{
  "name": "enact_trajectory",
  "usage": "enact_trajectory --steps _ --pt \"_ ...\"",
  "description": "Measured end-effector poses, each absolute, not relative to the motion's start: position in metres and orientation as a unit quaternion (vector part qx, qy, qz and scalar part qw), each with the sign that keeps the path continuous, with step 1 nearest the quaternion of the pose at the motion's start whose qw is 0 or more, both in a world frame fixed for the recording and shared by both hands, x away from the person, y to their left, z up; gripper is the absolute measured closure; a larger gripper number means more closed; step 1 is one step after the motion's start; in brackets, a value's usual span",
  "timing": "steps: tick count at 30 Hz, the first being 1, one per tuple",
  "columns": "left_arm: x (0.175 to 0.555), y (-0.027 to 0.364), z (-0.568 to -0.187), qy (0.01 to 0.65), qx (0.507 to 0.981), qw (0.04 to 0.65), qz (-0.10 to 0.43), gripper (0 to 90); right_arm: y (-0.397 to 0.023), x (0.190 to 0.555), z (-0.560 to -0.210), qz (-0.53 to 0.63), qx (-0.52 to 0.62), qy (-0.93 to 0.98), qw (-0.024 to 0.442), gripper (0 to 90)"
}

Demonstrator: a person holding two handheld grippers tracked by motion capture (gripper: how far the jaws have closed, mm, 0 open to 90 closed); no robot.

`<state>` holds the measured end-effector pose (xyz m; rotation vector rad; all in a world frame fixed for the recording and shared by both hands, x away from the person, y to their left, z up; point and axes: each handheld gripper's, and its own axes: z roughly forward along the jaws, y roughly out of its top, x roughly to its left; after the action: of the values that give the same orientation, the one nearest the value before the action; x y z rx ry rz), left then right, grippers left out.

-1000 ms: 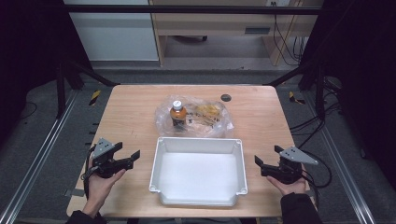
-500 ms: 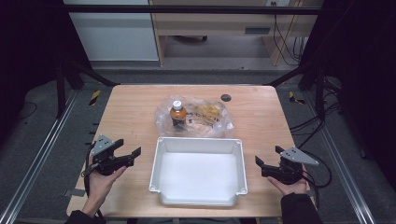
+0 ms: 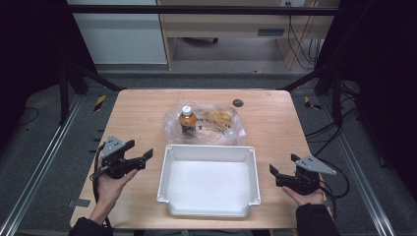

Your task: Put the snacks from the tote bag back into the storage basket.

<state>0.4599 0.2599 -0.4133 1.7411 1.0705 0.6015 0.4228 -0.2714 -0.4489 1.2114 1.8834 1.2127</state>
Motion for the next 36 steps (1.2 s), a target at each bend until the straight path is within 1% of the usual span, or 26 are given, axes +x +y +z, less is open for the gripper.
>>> enact_trajectory --steps 20,36 --pt "0.478 0.242 -0.385 0.421 0.706 0.505 0.262 20.0 -0.272 0.423 -0.448 0.454 0.455 0.707 0.296 11.9" --pt "0.492 0.224 -0.382 0.415 0.710 0.502 0.266 20.0 -0.273 0.423 -0.448 0.456 0.454 0.706 0.295 11.9"
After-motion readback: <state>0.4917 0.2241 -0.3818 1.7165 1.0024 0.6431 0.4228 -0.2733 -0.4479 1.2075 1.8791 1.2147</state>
